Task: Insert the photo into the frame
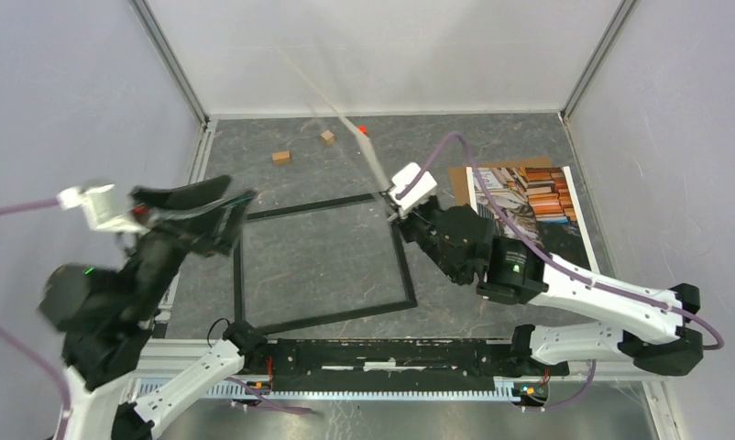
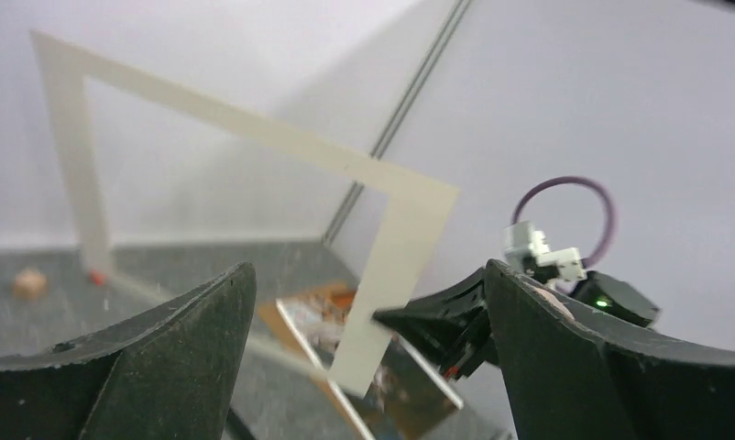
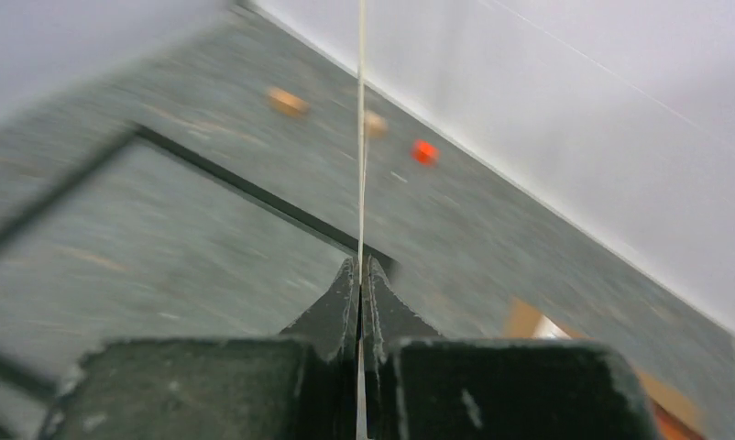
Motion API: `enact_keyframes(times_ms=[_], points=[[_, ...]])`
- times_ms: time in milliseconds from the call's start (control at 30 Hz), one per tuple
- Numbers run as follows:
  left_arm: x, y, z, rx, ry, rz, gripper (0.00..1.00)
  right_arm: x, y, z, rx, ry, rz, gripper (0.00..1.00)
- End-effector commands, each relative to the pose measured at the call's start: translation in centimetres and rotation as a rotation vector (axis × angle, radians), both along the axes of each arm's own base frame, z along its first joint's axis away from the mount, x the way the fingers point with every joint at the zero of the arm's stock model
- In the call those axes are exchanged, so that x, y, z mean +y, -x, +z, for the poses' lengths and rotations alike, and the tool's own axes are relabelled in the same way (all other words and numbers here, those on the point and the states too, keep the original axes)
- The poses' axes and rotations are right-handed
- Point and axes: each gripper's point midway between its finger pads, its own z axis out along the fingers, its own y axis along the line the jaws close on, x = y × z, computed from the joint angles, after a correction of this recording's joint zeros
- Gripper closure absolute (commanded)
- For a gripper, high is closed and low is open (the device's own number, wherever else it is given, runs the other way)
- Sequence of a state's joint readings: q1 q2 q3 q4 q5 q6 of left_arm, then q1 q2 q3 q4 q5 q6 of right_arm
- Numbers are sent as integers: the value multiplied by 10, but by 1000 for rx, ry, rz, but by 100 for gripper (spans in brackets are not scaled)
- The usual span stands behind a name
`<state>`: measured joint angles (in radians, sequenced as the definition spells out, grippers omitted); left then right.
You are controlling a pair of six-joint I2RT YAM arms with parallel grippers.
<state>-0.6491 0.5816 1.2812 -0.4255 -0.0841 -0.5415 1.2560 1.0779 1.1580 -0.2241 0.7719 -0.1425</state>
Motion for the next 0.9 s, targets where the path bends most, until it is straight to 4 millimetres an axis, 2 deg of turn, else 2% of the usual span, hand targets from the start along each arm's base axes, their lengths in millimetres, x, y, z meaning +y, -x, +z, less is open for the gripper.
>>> enact_keyframes(times_ms=[0, 67, 100, 167, 267, 400, 533, 633, 767, 867], points=[[36, 28, 41, -217, -26, 88, 0, 99, 44, 44, 94, -224, 477, 100], [42, 44, 55, -279, -17, 72, 0, 116, 40, 50, 181, -303, 558, 100], [44, 50, 60, -303, -21, 65, 0, 122, 36, 42, 255, -340, 585, 100], [45, 56, 64, -329, -33, 59, 0, 122, 19, 17, 390, -408, 608, 100], [44, 47, 57, -300, -62, 77, 0, 109, -7, -40, 603, -510, 595, 100], [29, 18, 31, -201, -138, 94, 0, 86, -26, -109, 853, -628, 587, 100], [8, -23, -5, -35, -270, 116, 0, 76, -29, -172, 1057, -565, 582, 100], [-9, -51, -35, 85, -388, 111, 0, 64, -39, -203, 1076, -517, 507, 100], [-30, -73, -59, 129, -491, 71, 0, 54, -38, -238, 1191, -388, 530, 100], [-35, -88, -72, 141, -543, 91, 0, 45, -39, -242, 1210, -322, 555, 100]])
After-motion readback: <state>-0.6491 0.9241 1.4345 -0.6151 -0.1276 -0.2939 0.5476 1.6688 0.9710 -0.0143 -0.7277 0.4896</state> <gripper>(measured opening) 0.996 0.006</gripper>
